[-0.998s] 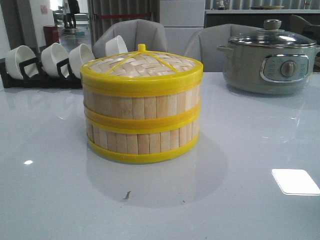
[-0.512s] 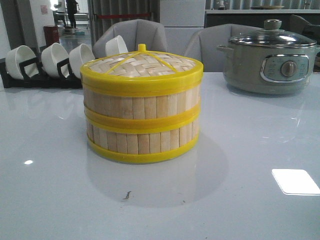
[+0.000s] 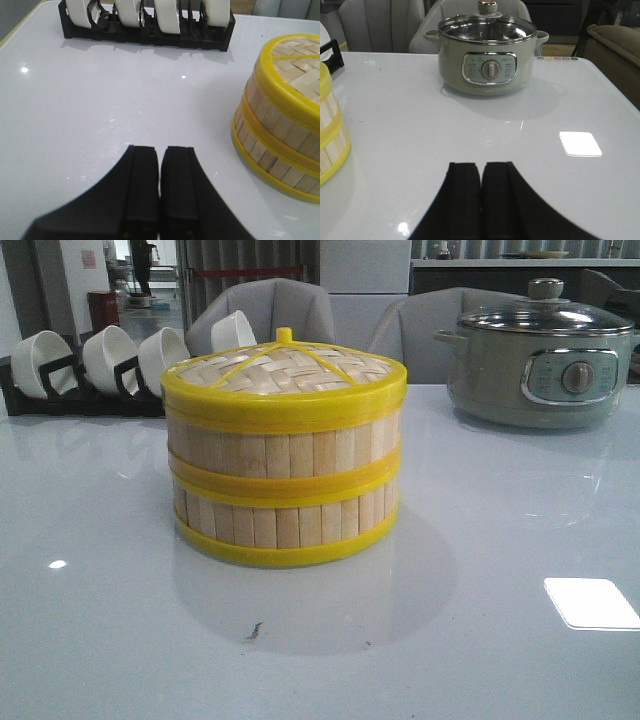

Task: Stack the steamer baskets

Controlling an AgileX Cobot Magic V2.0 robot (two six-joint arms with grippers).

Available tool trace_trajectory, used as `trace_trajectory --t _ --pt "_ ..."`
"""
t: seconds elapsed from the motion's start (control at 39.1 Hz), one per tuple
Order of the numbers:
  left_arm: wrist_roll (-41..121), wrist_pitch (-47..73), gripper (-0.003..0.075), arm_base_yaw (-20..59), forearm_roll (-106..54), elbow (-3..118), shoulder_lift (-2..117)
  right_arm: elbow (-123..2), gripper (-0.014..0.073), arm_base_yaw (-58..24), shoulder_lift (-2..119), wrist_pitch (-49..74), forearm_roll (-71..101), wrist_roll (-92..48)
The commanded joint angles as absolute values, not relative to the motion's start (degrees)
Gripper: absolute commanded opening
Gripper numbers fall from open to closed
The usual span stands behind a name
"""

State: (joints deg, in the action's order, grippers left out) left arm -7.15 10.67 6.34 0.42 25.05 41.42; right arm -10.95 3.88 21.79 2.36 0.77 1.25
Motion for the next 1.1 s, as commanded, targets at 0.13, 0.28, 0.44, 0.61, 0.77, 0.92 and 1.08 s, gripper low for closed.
trace_trajectory --t 0.13,0.28,0.44,0.61,0.77,0.92,1.08 --pt "-7.5 5.9 0.0088 6.3 0.0 26.8 41.2 -12.6 0.0027 4.2 22.0 -2.6 0.7 0.8" --pt "-7.5 5.9 0.0088 6.3 0.0 26.8 41.2 -12.6 0.0027 4.2 22.0 -2.6 0.7 0.8" --pt "-7.5 5.9 0.0088 6.3 0.0 26.8 41.2 -12.6 0.0027 4.2 22.0 -2.6 0.7 0.8" --pt "-7.5 5.9 0.0088 6.3 0.0 26.8 41.2 -12.6 0.0027 4.2 22.0 -2.6 0.7 0.8" --pt "-7.5 5.5 0.0088 6.3 -0.4 26.8 40.9 -12.6 0.0027 4.2 22.0 -2.6 0.7 0.8" --pt "-7.2 5.3 0.0088 6.3 5.3 26.8 36.6 -12.6 0.0027 4.2 22.0 -2.6 0.7 0.8" --pt "-7.2 5.3 0.0088 6.3 8.8 26.8 30.6 -12.6 0.0027 4.2 22.0 -2.6 0.7 0.8"
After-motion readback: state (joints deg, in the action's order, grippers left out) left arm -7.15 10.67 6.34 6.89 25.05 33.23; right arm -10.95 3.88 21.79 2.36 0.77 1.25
